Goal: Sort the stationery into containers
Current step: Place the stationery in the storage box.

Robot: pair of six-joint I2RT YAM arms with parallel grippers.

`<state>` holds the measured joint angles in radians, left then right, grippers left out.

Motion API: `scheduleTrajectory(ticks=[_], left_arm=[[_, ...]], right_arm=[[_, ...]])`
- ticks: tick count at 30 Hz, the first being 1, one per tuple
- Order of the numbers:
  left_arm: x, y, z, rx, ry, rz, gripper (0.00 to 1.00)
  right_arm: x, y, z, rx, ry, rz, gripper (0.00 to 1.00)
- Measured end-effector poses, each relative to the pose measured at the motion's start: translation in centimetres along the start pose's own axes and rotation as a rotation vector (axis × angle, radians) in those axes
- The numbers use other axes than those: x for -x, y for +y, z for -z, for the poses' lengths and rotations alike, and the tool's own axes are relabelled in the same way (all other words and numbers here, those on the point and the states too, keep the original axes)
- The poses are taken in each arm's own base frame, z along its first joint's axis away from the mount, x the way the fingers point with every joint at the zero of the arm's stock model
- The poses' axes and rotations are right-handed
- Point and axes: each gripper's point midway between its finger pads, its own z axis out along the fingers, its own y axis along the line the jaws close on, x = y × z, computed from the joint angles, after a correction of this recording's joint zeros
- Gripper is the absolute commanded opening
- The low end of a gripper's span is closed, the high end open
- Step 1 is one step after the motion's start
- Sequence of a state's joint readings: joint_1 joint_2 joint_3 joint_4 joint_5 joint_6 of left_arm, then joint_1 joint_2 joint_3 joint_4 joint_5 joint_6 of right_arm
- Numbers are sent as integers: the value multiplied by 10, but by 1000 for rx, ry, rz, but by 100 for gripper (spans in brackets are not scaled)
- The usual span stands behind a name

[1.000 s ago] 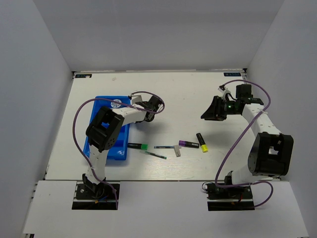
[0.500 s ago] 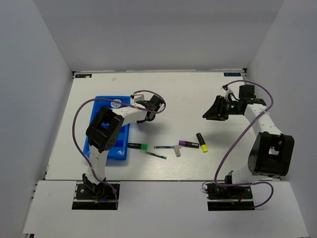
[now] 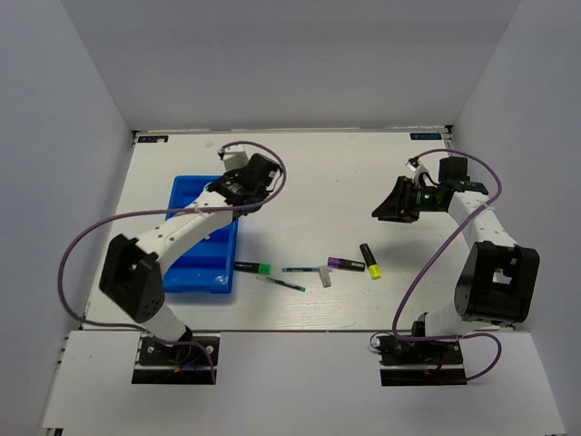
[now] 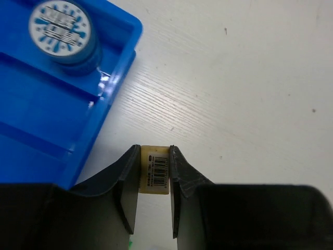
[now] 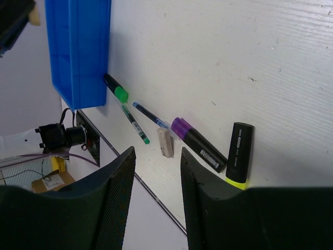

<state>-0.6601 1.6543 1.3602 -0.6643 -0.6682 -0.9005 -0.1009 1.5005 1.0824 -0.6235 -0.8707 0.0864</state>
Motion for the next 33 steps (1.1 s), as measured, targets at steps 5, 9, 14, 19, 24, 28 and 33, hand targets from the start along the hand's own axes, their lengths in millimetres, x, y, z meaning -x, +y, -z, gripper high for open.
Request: scheduleTrajectory(ticks=[5,9,14,19,24,28,33], left_arm=[[26,51,13,36,-38,75,0],[30,100,-8,161,-19,114,3],[10,127,-34,251,57,104,6],[-11,135,-57,309,125,73,13],[-21,141,-68,341,155,59,25],[-17,143,-73,352,152,67,43],[-8,142,-79,354,146,68,69]], right_arm=[[1,0,0,0,-2,2,44],[1,0,0,1,-3,1,45],[1,0,0,1,-2,0,46],[-3,-1,-1,1,3,-8,48],[-4,-2,-1,1,5,-9,49],[-4,-1,-1,4,6,-7,50],[-4,-1,-1,8,6,0,52]])
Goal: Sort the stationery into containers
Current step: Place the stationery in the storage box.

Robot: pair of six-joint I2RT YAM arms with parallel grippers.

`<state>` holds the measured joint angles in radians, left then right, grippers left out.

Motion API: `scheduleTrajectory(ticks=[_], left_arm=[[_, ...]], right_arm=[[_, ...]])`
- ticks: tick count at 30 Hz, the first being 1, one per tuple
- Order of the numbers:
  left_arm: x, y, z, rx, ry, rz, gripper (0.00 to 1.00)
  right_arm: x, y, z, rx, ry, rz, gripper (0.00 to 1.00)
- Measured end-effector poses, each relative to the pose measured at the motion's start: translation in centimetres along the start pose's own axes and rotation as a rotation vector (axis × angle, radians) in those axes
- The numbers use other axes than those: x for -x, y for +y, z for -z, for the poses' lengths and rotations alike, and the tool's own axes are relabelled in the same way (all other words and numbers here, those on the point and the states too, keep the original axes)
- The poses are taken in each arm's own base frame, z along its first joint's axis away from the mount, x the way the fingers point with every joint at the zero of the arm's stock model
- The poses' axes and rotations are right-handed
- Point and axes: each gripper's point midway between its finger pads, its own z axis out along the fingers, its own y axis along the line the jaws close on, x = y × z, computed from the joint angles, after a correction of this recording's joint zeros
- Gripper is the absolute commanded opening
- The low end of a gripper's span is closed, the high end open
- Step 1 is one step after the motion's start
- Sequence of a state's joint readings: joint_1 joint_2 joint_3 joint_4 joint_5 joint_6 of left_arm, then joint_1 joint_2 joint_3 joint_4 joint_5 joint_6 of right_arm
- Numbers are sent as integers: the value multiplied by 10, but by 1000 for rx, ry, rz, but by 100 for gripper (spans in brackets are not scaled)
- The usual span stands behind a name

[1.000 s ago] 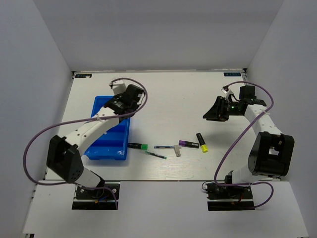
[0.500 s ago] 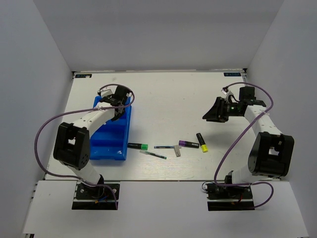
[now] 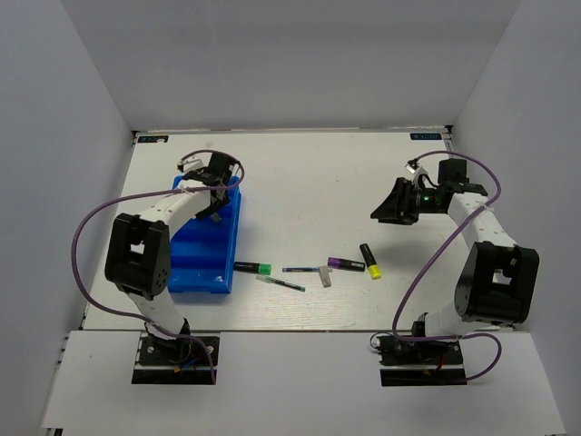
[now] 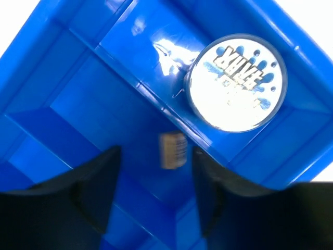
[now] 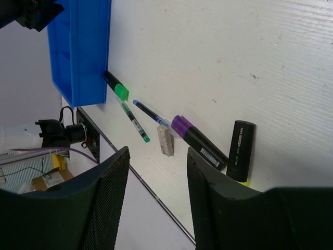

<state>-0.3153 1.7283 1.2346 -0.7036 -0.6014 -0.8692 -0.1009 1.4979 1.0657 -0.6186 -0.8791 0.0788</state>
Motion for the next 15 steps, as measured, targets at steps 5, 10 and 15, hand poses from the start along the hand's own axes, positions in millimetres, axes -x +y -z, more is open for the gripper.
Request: scheduleTrajectory(ticks=[5,10,15], left_arm=[[8,-5,3,-13,-12,2,62],[12,-12,19,-74,-17,-38,1],[-23,-63,96,-417,23,-244,35]], right_arm=[[0,0,0,4,1,8,49],[-8,3,-1,7,34,53,22],[-18,3,-11,-73,103,151,31]])
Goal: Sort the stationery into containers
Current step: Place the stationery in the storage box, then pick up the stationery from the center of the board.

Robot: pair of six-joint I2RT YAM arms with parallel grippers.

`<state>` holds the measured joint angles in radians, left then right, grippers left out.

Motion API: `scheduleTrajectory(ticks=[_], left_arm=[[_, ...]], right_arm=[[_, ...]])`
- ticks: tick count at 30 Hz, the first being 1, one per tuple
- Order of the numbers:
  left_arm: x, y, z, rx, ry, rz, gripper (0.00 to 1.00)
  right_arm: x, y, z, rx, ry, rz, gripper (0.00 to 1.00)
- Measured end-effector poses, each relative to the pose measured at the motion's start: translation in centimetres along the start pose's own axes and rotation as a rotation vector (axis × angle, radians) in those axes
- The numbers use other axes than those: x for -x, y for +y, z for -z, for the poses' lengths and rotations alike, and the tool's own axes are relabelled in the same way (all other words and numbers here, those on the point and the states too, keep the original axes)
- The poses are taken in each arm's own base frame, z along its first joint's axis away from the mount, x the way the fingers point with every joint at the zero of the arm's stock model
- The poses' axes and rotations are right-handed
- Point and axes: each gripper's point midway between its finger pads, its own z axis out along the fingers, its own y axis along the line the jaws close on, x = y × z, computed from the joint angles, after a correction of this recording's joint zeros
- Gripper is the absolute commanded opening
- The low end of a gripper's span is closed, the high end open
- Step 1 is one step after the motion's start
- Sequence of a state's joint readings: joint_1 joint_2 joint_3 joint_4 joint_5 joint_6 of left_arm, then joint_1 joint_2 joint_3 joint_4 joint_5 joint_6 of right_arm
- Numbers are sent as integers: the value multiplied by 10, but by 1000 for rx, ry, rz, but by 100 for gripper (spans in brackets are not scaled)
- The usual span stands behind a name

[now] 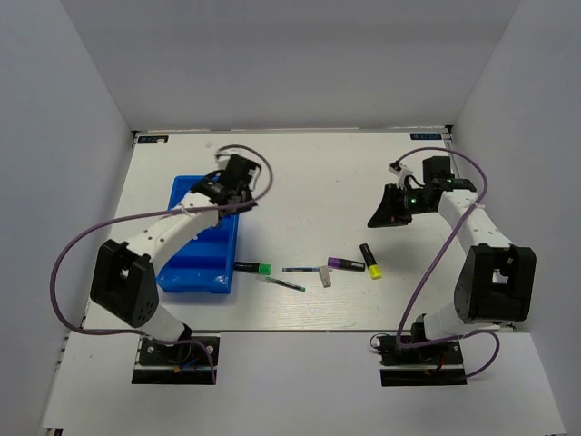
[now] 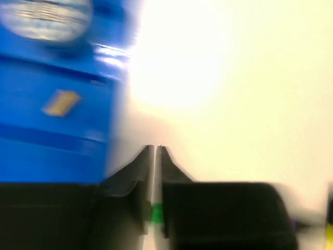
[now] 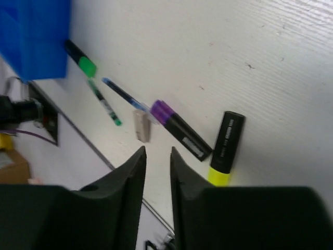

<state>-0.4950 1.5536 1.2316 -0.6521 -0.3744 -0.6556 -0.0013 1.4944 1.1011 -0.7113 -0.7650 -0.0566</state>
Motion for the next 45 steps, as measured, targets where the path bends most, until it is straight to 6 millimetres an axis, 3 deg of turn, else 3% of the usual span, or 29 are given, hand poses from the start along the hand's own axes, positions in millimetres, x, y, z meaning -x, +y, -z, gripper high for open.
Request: scheduleTrajectory(ticks=[2,3,6,7,10,13,19,22,30,36,45], left_arm=[[-25,-46,25,-141,31,-109,56],[-41,-65,35,-194,52,-157,58],[-103,-109,61,-298,139,-247,63],[-126,-118,67,-307,175,-263,63],[-169,-128,72,-275,241,-243,63],[-197,-133,68,-209,273,-211,63],[-213,-181,75,-217,237,-172,63],[-222,-195,76,-221,227,-152,63],[-244,-175,54,-75,220,-137,63],[-243,-181,57,-72,197,-115,62],[-253,-176,39,-22,183,-112,58]], right_arm=[[-4,-3,-4,-61,22,31,45],[-5,-6,-4,-102,29,51,53],[-3,-15,4,-211,9,84,55],[-2,-18,8,-246,-6,92,55],[-5,-26,19,-326,-34,95,55],[-9,-33,25,-381,-45,81,55],[-13,-39,31,-422,-58,64,55],[-13,-40,33,-428,-65,56,55],[-12,-43,37,-434,-77,38,55],[-12,-42,37,-428,-79,35,55],[-9,-47,46,-433,-110,10,56]])
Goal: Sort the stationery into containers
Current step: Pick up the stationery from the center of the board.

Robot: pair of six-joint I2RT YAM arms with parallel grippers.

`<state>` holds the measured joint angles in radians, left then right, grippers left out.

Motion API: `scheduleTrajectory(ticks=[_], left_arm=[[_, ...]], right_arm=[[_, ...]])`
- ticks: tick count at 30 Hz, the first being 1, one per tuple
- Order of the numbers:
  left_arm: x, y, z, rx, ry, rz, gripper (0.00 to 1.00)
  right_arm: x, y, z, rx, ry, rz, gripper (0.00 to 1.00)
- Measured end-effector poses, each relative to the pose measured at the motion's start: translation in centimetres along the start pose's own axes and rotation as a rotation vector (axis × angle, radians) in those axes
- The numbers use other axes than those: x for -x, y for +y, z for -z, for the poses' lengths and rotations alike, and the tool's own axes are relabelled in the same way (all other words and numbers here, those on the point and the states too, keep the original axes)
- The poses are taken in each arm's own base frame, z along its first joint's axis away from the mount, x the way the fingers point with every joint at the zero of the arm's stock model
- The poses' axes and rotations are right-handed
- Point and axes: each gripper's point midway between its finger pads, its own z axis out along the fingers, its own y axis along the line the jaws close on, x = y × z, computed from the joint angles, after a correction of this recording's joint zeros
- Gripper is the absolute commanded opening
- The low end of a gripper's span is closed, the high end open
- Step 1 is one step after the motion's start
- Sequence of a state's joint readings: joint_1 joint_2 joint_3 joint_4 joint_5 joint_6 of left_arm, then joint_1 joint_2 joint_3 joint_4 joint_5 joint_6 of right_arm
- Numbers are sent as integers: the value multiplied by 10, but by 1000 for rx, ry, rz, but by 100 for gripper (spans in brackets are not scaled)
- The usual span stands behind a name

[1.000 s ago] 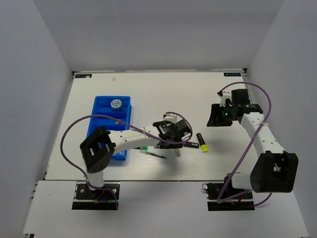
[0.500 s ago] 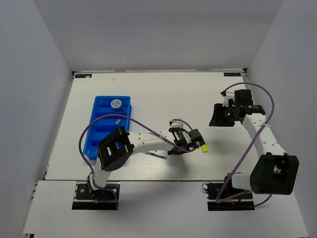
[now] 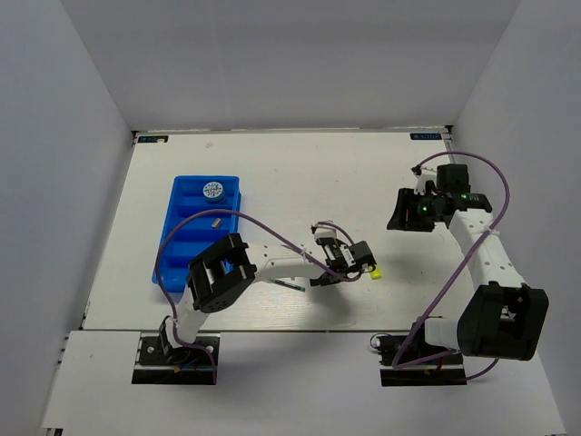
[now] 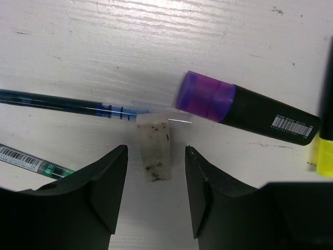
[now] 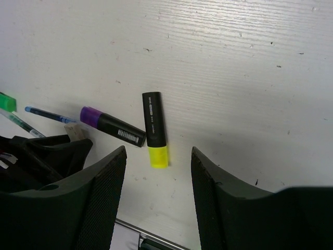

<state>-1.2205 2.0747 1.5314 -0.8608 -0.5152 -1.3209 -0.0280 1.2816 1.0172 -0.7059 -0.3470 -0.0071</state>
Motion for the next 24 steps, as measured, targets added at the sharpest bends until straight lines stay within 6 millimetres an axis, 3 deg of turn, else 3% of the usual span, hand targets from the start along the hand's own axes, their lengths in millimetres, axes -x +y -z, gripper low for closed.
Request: scheduleTrajectory(ticks=[5,8,10,16,17,19,20,24], left_arm=[[1,1,-1,4,-12,0,47],[2,1,-3,7,-20,3,35],[2,1,-6,9,-28,6,21],[4,1,-3,0,-37,-9,4],[5,3,0,-2,-43,-23,4],[11,8,9,-12,-58,-43,3],[18,12,16,-20,-72,-54,2],[65,32,64,-84,-168,-39,2]], right_arm=[[0,1,0,11,-2,-4,56],[1,1,1,17,-3,-7,56],[1,0,1,17,-5,-11,56],[1,1,2,27,-7,-16,55],[1,1,2,29,-8,-16,52],[1,2,2,38,-9,-8,12],[1,3,2,45,-9,-1,0],[0,12,2,102,-7,16,0]])
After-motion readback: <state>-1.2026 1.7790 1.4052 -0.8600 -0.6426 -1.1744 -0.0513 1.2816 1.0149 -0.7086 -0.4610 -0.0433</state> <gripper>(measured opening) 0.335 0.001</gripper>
